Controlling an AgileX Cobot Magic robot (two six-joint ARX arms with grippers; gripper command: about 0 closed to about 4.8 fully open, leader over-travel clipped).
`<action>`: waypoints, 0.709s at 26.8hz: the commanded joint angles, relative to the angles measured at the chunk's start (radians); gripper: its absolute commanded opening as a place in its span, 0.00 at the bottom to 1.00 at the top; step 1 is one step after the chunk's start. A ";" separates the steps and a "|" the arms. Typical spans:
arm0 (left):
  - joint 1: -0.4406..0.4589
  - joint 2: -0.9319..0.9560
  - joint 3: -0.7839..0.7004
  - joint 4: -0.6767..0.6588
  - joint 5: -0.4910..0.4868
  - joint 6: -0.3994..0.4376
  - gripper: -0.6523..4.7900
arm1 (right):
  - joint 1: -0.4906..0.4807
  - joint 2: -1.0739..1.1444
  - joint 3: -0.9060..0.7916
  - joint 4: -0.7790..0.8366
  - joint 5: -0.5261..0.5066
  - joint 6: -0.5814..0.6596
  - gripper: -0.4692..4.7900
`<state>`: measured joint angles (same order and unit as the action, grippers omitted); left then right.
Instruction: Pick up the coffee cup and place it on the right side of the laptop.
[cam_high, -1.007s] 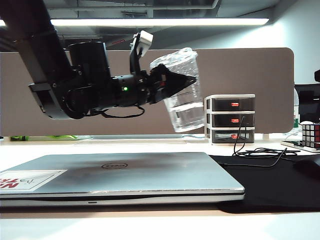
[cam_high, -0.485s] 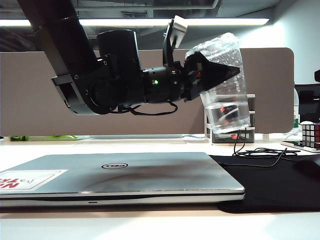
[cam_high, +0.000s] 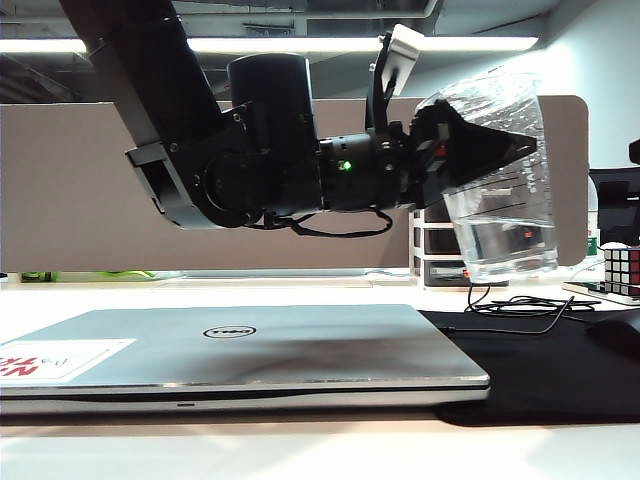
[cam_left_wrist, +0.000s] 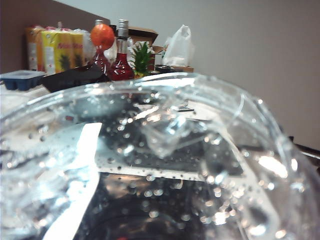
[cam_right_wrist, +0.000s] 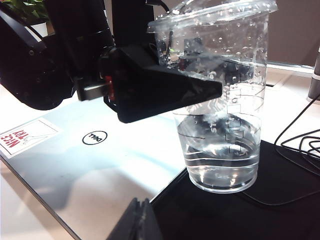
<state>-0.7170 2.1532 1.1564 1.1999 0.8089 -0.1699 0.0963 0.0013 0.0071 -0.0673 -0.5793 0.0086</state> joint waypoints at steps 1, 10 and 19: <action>-0.019 -0.010 0.001 0.018 0.002 0.077 0.75 | 0.000 -0.002 -0.005 0.011 0.000 0.003 0.09; -0.023 -0.010 -0.046 -0.080 0.024 0.186 0.75 | 0.001 -0.002 -0.005 0.011 0.000 0.002 0.09; -0.035 0.003 -0.047 -0.083 0.020 0.250 0.75 | 0.000 -0.002 -0.005 0.011 0.000 0.003 0.09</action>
<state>-0.7486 2.1551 1.1069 1.0882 0.8268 0.0654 0.0967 0.0013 0.0071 -0.0673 -0.5793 0.0086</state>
